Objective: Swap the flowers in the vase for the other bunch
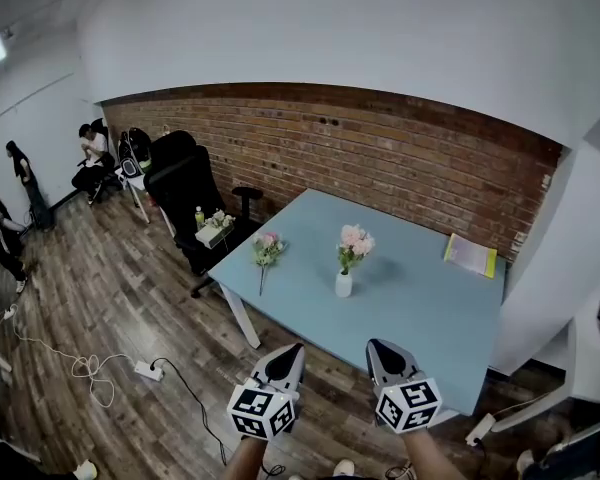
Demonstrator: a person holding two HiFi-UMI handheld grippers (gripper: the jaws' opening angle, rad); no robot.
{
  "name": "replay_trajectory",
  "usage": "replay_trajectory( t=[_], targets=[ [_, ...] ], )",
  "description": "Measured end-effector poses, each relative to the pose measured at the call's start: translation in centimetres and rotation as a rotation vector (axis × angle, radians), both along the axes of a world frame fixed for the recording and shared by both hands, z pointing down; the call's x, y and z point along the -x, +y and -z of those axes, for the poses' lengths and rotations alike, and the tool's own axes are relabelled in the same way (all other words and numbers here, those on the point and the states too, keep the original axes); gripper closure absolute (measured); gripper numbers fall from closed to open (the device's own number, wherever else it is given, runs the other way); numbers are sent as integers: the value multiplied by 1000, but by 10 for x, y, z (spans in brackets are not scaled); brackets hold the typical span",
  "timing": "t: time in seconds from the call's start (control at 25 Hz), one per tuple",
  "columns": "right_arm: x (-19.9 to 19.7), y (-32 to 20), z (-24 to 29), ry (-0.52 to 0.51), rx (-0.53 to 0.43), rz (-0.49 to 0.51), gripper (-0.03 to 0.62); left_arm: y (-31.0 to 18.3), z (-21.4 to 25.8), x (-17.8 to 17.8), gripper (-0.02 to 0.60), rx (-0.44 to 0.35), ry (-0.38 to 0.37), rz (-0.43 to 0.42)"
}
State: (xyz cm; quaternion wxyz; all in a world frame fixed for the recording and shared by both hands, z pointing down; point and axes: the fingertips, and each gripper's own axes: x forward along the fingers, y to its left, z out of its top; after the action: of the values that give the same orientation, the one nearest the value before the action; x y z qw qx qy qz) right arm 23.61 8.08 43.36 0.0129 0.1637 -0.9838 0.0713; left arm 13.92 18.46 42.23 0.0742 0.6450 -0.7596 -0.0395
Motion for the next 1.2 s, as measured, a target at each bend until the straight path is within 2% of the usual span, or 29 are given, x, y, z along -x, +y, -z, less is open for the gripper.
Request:
replay_trajectory(
  t=[0.44, 0.84, 1.2],
  targets=[
    [4, -23, -2, -5, -1, 63, 582, -25, 0, -5, 581, 0, -1, 45],
    [-7, -45, -10, -13, 23, 94, 582, -39, -9, -22, 581, 33, -9, 81],
    [-10, -52, -8, -26, 25, 107, 582, -52, 0, -27, 581, 39, -35, 78]
  ],
)
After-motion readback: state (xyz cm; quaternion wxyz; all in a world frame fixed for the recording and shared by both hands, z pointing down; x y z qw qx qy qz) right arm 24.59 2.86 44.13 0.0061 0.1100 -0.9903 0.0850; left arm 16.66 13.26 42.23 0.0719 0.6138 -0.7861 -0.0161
